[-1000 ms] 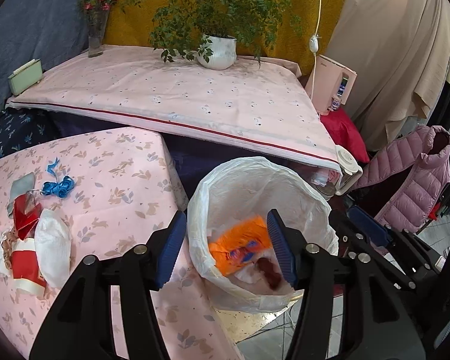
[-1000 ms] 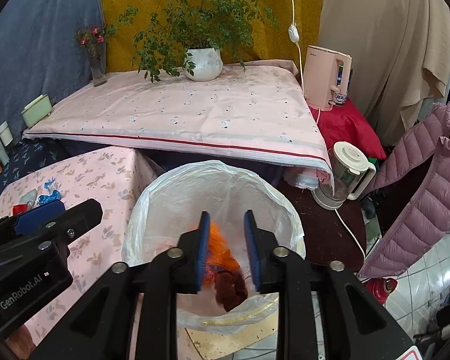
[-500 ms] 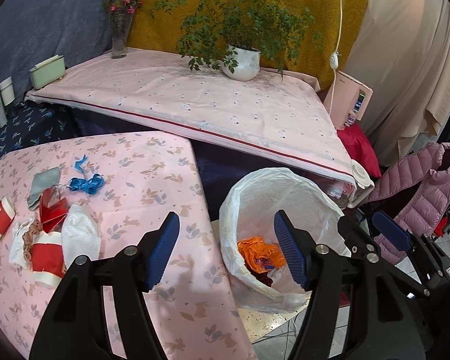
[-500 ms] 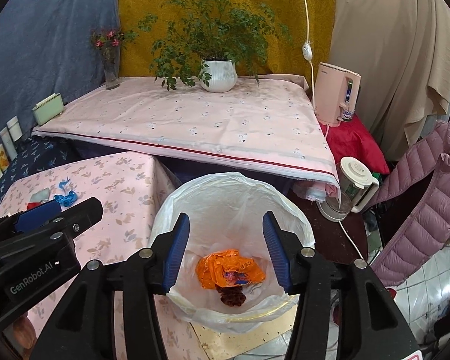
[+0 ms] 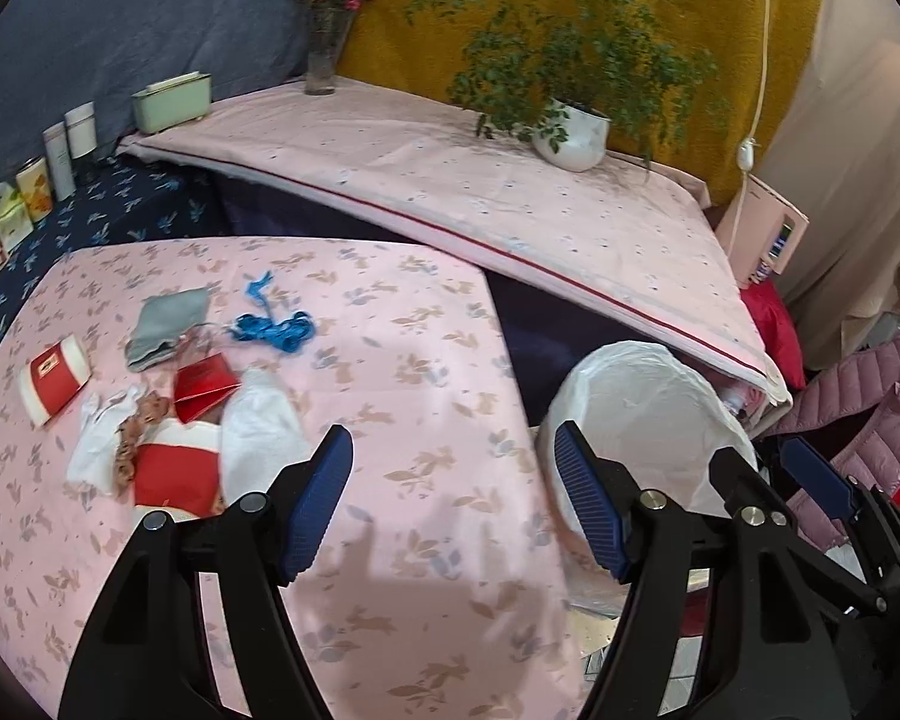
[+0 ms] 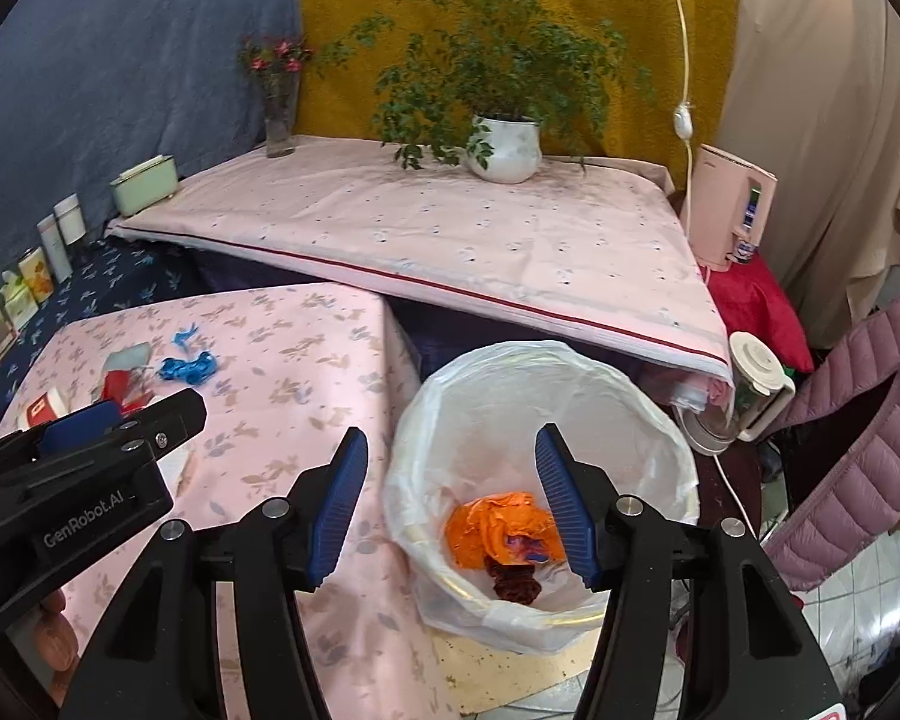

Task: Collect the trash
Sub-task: 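Grasp the white glove with the left tool while the right tool grasps the white tissue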

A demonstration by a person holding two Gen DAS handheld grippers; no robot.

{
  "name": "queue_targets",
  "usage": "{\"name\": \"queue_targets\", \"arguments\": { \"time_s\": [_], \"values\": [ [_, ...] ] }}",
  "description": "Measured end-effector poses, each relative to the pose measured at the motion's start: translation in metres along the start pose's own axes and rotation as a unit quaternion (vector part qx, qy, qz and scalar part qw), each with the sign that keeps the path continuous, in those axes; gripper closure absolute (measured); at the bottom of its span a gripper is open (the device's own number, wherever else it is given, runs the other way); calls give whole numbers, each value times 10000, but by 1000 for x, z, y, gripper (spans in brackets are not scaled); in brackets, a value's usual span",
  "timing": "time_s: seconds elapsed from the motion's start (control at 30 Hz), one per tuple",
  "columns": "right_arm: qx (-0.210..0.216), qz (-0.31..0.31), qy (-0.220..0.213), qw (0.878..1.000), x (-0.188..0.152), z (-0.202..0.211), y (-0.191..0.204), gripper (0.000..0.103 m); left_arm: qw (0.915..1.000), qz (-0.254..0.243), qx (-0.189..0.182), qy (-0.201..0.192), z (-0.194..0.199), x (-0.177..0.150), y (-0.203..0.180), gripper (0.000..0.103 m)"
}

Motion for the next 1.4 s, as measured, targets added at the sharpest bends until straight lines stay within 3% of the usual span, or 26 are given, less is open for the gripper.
{"name": "queue_targets", "arguments": {
  "time_s": [0.17, 0.3, 0.57, 0.77, 1.13, 1.4],
  "values": [
    [267, -74, 53, 9996, -5, 0, 26, 44, 9994, 219, 267, -14, 4, -3, 38, 36],
    [512, 18, 240, 9984, -12, -4, 53, 42, 9976, 386, 576, -74, 9, -6, 75, 27],
    [967, 336, 615, 9928, -32, -15, 113, 42, 9911, 699, 1130, -1, 12, -21, 151, 27],
    [1084, 580, 740, 9896, -40, -28, 149, 38, 9838, 911, 1542, 113, 11, -35, 208, 27],
    [934, 1092, 807, 9863, -47, -65, 204, 38, 9773, 1183, 1722, 345, -4, -52, 274, 27],
    [1175, 990, 872, 9843, -44, -94, 235, 43, 9793, 1340, 1391, 610, -27, -62, 281, 27]
  ]
}}
Point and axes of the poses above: each gripper's, at about its wrist camera, not at the fingertips, and z roughly against the way its jaws point, y to its left, x to its top, the point moved 9 cm from there along -z, roughly the way its jaws point, and after that the axes turned 5 degrees about -y, right-handed, at the moved point
